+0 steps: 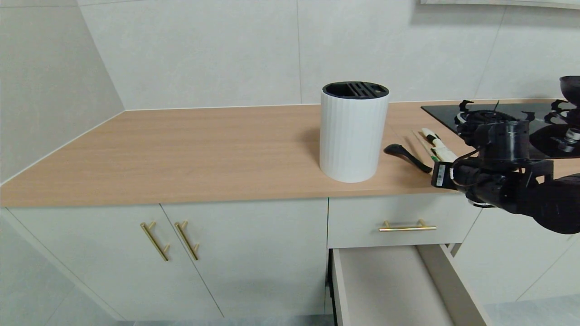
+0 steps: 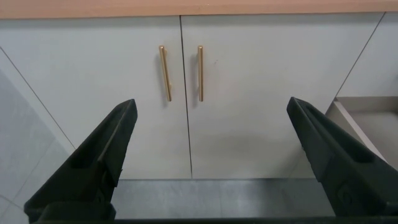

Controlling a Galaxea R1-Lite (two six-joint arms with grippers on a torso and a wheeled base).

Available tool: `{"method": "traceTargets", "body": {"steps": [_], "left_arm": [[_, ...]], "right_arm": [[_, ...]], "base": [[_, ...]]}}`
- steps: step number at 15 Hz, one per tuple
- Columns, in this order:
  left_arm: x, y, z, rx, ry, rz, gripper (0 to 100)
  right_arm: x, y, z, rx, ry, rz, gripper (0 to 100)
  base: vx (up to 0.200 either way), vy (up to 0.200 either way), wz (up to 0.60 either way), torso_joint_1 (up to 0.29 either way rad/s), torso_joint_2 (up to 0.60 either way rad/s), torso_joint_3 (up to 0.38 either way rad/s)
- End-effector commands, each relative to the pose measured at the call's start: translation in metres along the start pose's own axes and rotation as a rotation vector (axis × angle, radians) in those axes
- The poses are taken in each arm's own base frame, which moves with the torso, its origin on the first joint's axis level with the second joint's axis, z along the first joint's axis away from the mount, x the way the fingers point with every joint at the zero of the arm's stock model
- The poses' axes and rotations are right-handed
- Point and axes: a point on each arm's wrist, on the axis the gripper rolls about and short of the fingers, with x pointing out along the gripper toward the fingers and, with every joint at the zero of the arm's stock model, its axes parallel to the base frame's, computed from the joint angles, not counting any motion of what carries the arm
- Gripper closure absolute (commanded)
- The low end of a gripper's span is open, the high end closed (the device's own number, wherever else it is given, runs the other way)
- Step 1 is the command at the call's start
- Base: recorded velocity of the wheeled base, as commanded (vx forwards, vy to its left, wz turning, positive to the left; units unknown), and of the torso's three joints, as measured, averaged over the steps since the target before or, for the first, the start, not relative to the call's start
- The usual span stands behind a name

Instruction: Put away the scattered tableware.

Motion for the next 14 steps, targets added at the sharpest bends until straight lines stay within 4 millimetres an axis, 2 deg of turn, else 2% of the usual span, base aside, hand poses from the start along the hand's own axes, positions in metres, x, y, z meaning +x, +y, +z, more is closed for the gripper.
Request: {"method": "traceTargets", "body": {"steps": [1,2,4,5,6,9,14], "left_arm": [[0.000,0.000,0.000,0.000,0.001,0.001,0],[0.000,0.000,0.000,0.000,0.001,0.001,0],[0.000,0.000,0.000,0.000,0.001,0.001,0],[0.000,0.000,0.000,0.000,0.001,0.001,0],[0.000,0.000,0.000,0.000,0.001,0.001,0],[0.000,0.000,0.000,0.000,0.001,0.001,0],[0.000,0.000,0.000,0.000,0.001,0.001,0]], "right_arm": [[-0.032,-0.001,0.018,0.010,-0.043,0.039,100],[-0.040,-0.001,0.020,0.008,-0.037,0.052,100],[-0.072,-0.003,0.030,-0.002,-0.023,0.117,100],[-0.078,-0.003,0.032,-0.005,-0.019,0.125,100],[-0.096,-0.005,0.035,-0.015,-0.002,0.143,100],[-0.135,-0.010,0.035,-0.081,0.077,0.247,100],[-0.169,-0.019,0.029,-0.172,0.179,0.492,100]], "base": [[0.000,0.000,0.00,0.000,0.00,0.000],[0.000,0.000,0.00,0.000,0.00,0.000],[0.000,0.000,0.00,0.000,0.00,0.000],[0.000,0.000,0.00,0.000,0.00,0.000],[0.000,0.000,0.00,0.000,0.00,0.000],[0.000,0.000,0.00,0.000,0.00,0.000],[0.000,0.000,0.00,0.000,0.00,0.000]]}}
